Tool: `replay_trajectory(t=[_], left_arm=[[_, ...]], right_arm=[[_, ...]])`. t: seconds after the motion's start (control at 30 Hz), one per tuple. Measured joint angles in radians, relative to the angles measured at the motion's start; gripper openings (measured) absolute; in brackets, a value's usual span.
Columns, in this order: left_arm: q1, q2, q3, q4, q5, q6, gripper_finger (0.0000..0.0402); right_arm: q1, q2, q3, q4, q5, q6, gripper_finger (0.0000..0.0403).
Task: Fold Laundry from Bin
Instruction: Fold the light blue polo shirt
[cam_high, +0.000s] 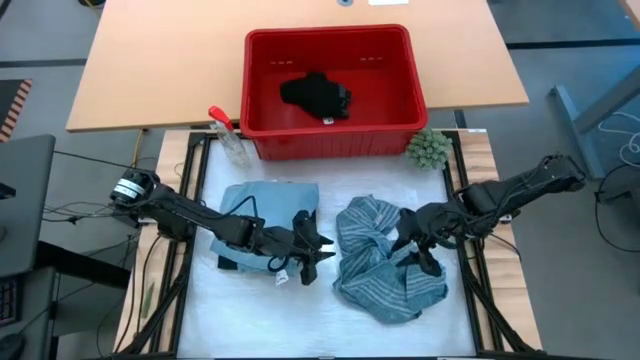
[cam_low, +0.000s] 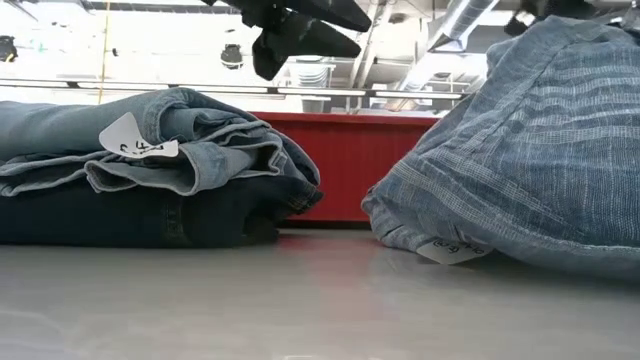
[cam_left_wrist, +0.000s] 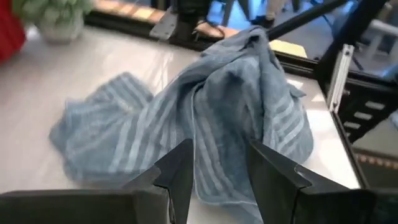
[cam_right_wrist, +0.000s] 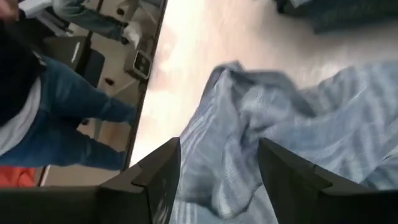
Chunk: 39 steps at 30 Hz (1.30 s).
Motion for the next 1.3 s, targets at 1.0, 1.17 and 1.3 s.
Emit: replay_trajectory(t=[1.0,1.17,1.3], left_arm=[[0.056,0.534,0.390,0.085,0.446,0.018,0.0132],[0.024,0.556,0.418,0.053,0.401,0.031,0.0132],[0.020,0.542,0.418,0.008,0.398,0.034,0.0132]], right_arm=[[-0.109,0.083,0.152,-0.195,0.069,-0.112,0.0240],[-0.121,0.082,0.152,-0.196,0.068,-0.117,0.0240],[-0.127,0.082,0.152,-0.198,0.068,-0.117,0.0240]])
